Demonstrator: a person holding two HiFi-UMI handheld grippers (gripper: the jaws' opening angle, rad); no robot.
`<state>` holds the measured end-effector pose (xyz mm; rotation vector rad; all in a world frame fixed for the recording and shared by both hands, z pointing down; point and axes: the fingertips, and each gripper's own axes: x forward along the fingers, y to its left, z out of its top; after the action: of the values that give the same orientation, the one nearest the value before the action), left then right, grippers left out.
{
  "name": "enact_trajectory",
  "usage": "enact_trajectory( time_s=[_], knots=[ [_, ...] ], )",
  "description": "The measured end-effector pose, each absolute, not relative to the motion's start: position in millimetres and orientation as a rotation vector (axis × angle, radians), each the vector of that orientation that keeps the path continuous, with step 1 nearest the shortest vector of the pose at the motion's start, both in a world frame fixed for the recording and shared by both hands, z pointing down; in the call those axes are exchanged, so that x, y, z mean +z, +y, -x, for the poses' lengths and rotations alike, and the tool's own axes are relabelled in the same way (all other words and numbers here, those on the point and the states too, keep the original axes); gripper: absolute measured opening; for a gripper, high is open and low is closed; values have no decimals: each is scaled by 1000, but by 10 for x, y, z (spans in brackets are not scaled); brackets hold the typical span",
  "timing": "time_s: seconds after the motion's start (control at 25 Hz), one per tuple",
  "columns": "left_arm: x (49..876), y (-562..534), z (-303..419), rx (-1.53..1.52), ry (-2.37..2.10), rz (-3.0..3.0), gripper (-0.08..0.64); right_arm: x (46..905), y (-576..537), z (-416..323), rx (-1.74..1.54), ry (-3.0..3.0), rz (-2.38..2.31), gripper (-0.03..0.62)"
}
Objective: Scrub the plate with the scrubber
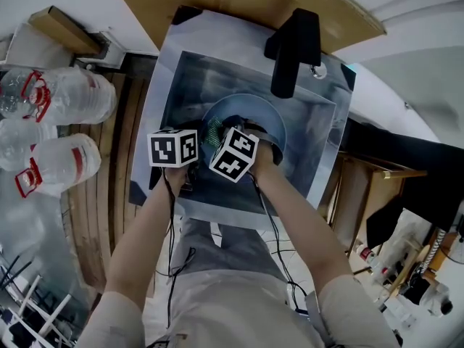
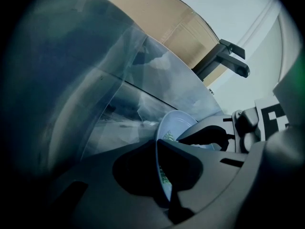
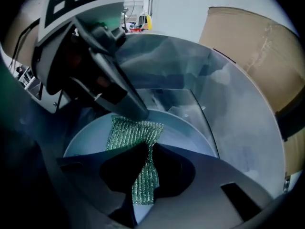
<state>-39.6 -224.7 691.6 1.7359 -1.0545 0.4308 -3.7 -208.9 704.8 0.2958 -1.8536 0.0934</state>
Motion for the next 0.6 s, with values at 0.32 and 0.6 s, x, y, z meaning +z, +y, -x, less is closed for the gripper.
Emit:
enact_trajectory(
  time_s=[0.32,0.6],
  knots=[
    [6917,-2239,430,371,-1070,-1691,32,7028,-2733,-317,89,-1824,-519,78],
    [6915,-2227,437,366,-1070,-1689,32,7021,-2747,-1046,140,-1690,-581,75]
  ],
)
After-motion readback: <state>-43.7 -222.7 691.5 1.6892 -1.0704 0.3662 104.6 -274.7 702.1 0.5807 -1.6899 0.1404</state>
